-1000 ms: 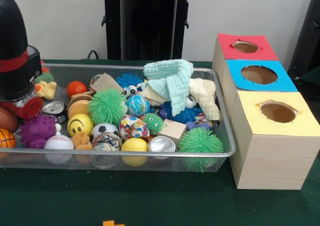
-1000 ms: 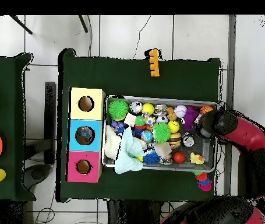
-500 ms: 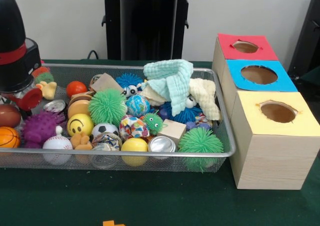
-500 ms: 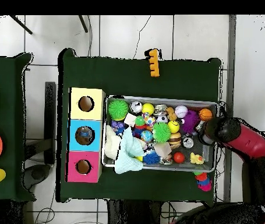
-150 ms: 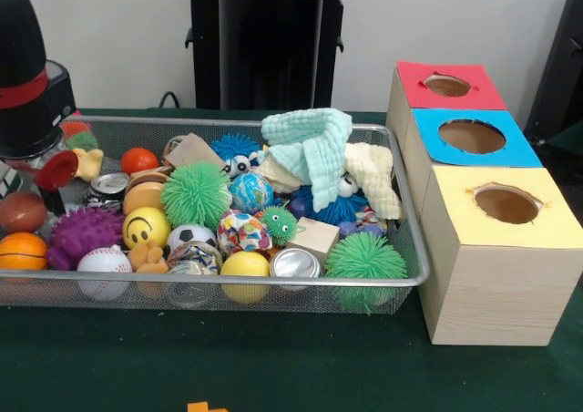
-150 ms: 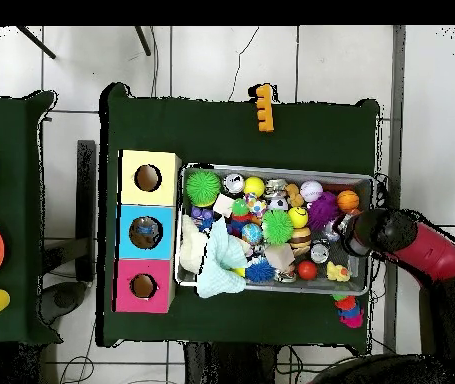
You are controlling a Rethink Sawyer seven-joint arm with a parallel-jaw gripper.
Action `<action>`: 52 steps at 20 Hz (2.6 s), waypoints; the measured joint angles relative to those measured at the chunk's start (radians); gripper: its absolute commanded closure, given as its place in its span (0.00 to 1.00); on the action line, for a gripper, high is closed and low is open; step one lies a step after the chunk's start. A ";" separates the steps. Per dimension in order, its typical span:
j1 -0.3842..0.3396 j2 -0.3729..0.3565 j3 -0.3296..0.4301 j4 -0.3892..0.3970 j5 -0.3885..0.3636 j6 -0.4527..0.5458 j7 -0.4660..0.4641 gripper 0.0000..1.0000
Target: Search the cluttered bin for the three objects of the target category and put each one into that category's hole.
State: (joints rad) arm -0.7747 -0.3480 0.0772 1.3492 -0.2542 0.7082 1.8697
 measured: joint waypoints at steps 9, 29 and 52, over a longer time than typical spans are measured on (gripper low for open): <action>-0.017 -0.020 -0.002 0.046 -0.023 -0.006 0.000 1.00; -0.026 -0.045 -0.011 0.091 -0.037 -0.010 0.000 1.00; -0.120 0.017 0.079 0.028 -0.100 -0.037 0.000 0.00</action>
State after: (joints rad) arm -0.8943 -0.3313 0.1566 1.3776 -0.3546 0.6712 1.8701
